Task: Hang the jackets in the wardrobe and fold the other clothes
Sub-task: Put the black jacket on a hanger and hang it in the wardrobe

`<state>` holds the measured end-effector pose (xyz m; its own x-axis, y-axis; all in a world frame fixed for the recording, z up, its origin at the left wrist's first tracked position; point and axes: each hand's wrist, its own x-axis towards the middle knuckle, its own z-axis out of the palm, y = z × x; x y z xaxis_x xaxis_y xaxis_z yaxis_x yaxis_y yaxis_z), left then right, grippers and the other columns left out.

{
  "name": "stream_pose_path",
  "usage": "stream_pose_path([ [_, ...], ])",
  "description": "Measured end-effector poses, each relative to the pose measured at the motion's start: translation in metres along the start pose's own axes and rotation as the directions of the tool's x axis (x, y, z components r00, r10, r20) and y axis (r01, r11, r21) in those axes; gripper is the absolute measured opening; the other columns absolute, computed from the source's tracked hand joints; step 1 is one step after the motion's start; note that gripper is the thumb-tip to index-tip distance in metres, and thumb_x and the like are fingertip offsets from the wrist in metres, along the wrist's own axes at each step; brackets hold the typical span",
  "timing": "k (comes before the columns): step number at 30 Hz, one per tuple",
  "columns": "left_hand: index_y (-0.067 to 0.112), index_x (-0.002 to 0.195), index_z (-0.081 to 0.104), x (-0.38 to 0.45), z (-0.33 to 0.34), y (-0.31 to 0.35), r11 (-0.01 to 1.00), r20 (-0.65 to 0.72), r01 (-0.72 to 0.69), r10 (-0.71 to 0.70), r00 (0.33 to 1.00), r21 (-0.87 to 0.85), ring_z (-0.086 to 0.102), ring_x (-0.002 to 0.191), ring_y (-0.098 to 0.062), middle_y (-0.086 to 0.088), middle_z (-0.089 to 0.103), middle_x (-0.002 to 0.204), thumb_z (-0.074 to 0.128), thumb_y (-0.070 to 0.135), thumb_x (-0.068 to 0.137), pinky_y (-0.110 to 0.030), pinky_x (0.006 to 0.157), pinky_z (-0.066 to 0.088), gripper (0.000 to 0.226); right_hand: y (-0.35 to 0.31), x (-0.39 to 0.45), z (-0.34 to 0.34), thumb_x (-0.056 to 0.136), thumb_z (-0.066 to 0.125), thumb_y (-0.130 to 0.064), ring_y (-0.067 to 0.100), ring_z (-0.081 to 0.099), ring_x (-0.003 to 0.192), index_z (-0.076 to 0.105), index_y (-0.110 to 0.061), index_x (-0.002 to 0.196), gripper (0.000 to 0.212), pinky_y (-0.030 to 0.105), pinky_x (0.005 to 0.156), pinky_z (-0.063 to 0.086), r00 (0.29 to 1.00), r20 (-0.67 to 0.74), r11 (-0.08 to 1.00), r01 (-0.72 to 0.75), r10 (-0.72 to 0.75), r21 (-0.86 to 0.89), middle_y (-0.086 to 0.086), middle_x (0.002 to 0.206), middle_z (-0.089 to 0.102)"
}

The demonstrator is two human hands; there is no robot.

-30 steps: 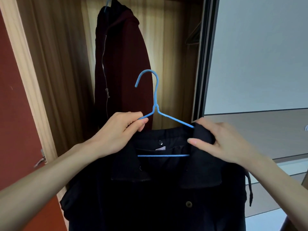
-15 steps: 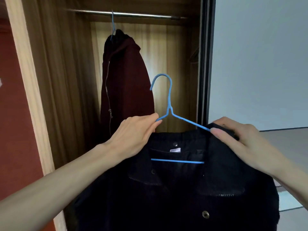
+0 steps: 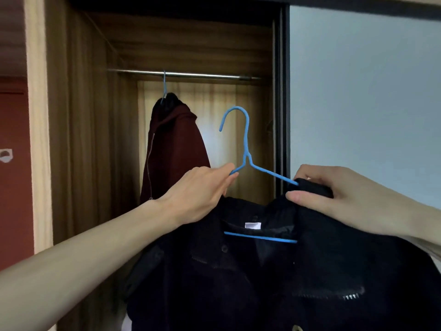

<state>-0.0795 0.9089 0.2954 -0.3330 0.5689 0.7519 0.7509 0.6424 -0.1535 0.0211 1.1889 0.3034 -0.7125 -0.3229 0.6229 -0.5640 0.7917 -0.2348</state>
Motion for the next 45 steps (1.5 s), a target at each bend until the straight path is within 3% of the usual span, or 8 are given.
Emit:
stream_pose_path([
  [4,0.023,0.091,0.048,0.015,0.013,0.002,0.995,0.038,0.07,-0.068,0.997,-0.069,0.06,0.071,-0.018,0.008,0.062,0.078,0.025,0.048,0.108,-0.048,0.072,0.051,0.037,0.002,0.002,-0.009,0.094,0.062,-0.052,0.024,0.063,0.066,0.069,-0.026,0.088,0.028,0.04,0.066,0.05,0.989,-0.092,0.991,-0.105,0.113,0.088,-0.001,0.071,0.069],
  [9,0.015,0.093,0.056,0.054,0.04,0.027,0.939,0.071,0.215,-0.204,0.976,-0.268,0.059,0.085,-0.021,-0.002,0.064,0.089,0.037,0.03,0.111,-0.051,0.086,0.048,0.03,0.011,0.001,-0.031,0.091,0.068,-0.049,0.009,0.067,0.057,0.071,-0.039,0.082,0.014,0.033,0.063,0.048,0.959,-0.167,0.972,-0.219,0.231,0.087,-0.008,0.071,0.075],
  [12,0.019,0.118,0.058,0.062,0.051,0.039,0.925,0.092,0.246,-0.229,0.969,-0.29,0.058,0.101,-0.021,0.0,0.065,0.108,0.039,0.033,0.11,-0.048,0.095,0.049,0.025,0.022,0.002,-0.034,0.087,0.072,-0.054,0.01,0.069,0.064,0.071,-0.043,0.081,0.013,0.032,0.063,0.048,0.92,-0.252,0.953,-0.299,0.3,0.045,-0.014,0.069,0.074],
  [16,0.023,0.149,0.045,0.055,0.055,0.032,0.936,0.067,0.24,-0.231,0.971,-0.258,0.047,0.128,-0.013,0.005,0.053,0.141,0.037,0.035,0.111,-0.034,0.106,0.04,0.041,0.028,0.011,-0.031,0.083,0.076,-0.053,0.018,0.07,0.069,0.073,-0.035,0.072,0.022,0.033,0.061,0.048,0.877,-0.326,0.93,-0.368,0.352,0.015,-0.011,0.065,0.073],
  [26,0.018,0.148,0.045,0.056,0.052,-0.028,0.798,-0.02,0.387,-0.445,0.895,-0.462,0.05,0.133,-0.013,0.003,0.053,0.146,0.034,0.035,0.111,-0.034,0.113,0.04,0.042,0.019,0.104,-0.007,0.088,0.079,-0.041,0.04,0.062,0.087,0.074,-0.012,0.086,0.03,0.042,0.076,0.052,0.88,-0.393,0.881,-0.387,0.266,-0.271,0.017,0.087,0.069],
  [35,0.018,0.149,0.042,0.088,0.071,-0.078,0.795,0.059,0.393,-0.415,0.908,-0.462,0.061,0.12,-0.031,-0.012,0.061,0.138,0.03,0.032,0.111,-0.038,0.096,0.049,0.042,0.016,0.174,0.019,0.087,0.078,-0.042,0.034,0.052,0.081,0.058,-0.024,0.086,0.028,0.037,0.07,0.044,0.862,-0.454,0.825,-0.417,0.226,-0.381,0.009,0.088,0.056],
  [41,0.016,0.15,0.042,0.125,0.094,-0.102,0.783,0.053,0.384,-0.413,0.909,-0.489,0.05,0.135,-0.022,-0.005,0.051,0.151,0.032,0.032,0.111,-0.035,0.11,0.041,0.043,0.017,0.193,0.013,0.085,0.08,-0.042,0.035,0.052,0.078,0.064,-0.016,0.093,0.032,0.038,0.068,0.047,0.828,-0.503,0.758,-0.489,0.247,-0.431,0.008,0.086,0.054],
  [45,0.018,0.156,0.035,0.141,0.12,-0.127,0.684,0.117,0.466,-0.492,0.863,-0.562,0.034,0.149,-0.023,-0.004,0.038,0.162,0.029,0.038,0.111,-0.036,0.12,0.028,0.049,0.013,0.197,-0.001,0.085,0.081,-0.04,0.036,0.054,0.077,0.065,-0.013,0.09,0.032,0.038,0.066,0.047,0.8,-0.543,0.701,-0.541,0.256,-0.465,0.008,0.078,0.051],
])
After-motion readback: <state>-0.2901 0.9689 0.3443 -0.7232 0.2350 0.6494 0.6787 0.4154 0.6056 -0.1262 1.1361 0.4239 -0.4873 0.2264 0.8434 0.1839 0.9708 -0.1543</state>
